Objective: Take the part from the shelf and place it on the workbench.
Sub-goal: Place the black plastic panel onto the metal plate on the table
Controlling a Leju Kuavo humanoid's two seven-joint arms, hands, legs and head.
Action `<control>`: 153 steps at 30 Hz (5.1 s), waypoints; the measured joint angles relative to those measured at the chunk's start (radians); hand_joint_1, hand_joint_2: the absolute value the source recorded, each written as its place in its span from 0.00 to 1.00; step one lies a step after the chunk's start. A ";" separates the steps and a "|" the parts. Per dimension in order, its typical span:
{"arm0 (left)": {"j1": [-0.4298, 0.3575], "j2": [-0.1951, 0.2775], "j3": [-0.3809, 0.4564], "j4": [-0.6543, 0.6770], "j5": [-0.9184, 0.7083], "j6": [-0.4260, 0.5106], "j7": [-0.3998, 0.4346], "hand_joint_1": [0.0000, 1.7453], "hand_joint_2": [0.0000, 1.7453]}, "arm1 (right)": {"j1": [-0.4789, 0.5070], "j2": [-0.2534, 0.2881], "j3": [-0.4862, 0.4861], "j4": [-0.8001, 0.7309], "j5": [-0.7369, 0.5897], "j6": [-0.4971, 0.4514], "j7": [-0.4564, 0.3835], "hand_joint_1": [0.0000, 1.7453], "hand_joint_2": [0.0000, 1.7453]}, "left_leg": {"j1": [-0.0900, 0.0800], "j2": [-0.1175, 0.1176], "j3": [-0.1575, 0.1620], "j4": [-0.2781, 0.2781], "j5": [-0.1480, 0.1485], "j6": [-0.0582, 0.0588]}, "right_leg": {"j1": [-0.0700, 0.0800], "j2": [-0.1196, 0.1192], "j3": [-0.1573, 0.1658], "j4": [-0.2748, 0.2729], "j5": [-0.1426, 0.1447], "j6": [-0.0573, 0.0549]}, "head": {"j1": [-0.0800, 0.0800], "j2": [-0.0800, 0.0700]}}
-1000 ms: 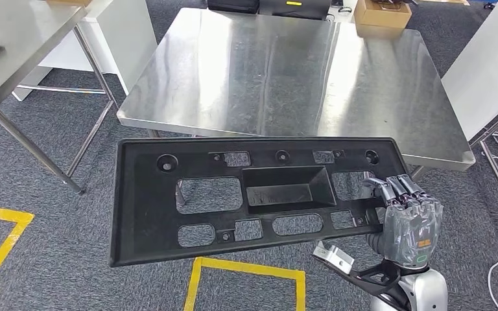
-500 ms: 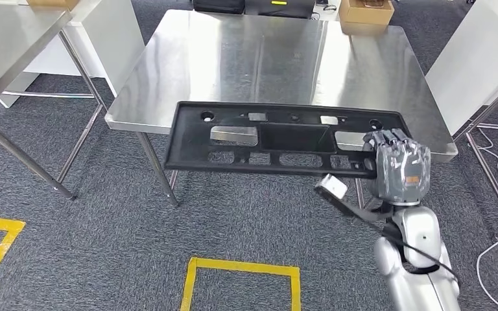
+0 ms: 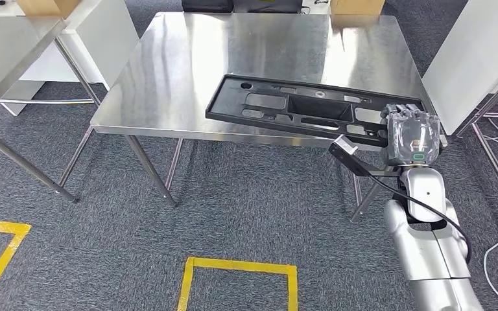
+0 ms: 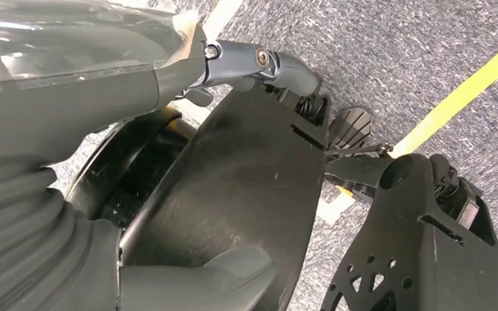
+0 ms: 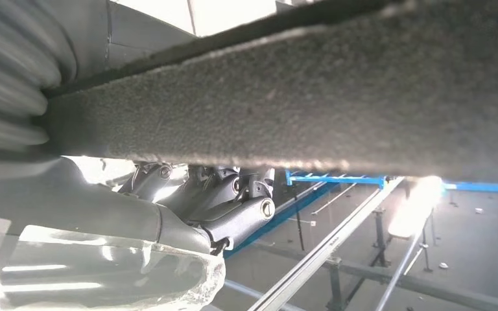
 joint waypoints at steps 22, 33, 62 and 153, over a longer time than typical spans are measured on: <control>-0.003 0.002 -0.135 -0.023 0.095 -0.017 0.027 0.00 1.00 | -0.023 -0.002 -0.047 0.099 0.071 0.046 0.015 1.00 1.00 | -0.015 0.002 -0.012 0.016 -0.012 -0.049 | 0.007 -0.003 -0.002 0.001 0.000 -0.004 | 0.001 0.000; -0.004 0.004 -0.149 -0.024 0.100 -0.017 0.030 0.00 1.00 | -0.027 -0.002 -0.047 0.106 0.072 0.046 0.015 1.00 1.00 | -0.017 0.002 -0.013 0.018 -0.014 -0.047 | 0.004 -0.003 -0.002 0.000 0.000 -0.003 | 0.001 0.000; -0.005 0.024 -0.253 -0.041 0.237 -0.032 0.052 0.00 1.00 | -0.008 -0.002 -0.040 0.121 0.081 0.086 0.048 1.00 1.00 | -0.071 -0.018 -0.165 0.175 -0.005 0.047 | 0.034 0.022 0.005 0.028 -0.046 -0.044 | -0.004 0.000; 0.007 0.042 -0.455 -0.050 0.498 -0.021 0.100 0.00 1.00 | -0.272 0.136 0.142 0.515 0.081 0.100 0.069 1.00 1.00 | -0.009 -0.012 -0.175 0.171 -0.006 -0.042 | -0.003 -0.005 0.054 -0.023 -0.031 -0.035 | -0.020 0.000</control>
